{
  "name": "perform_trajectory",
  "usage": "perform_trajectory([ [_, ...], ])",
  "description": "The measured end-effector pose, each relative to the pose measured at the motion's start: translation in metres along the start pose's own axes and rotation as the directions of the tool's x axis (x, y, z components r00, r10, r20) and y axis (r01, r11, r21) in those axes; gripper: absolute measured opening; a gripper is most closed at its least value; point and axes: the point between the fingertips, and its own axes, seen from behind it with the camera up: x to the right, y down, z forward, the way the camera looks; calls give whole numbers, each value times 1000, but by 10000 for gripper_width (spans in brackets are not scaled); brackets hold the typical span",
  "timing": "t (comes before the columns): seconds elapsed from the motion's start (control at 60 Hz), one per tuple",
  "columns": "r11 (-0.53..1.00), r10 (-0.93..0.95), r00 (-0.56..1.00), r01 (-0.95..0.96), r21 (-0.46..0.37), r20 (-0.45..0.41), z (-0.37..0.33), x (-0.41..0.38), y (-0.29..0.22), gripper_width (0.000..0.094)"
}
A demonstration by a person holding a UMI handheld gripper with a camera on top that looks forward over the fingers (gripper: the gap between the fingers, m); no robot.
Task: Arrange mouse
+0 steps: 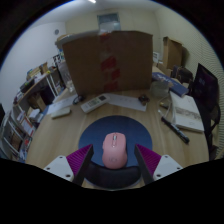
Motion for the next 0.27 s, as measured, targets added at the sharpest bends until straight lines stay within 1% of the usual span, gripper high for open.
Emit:
perform_trajectory([
  [0.05,1000,10,1000,-10,15,15,-28,3,-6,852],
  [0.167,996,63,998,-64,66,16,-104,21,-9,842],
  [0.267,987,145,989,-144,76,-9,-157,45,10,840],
])
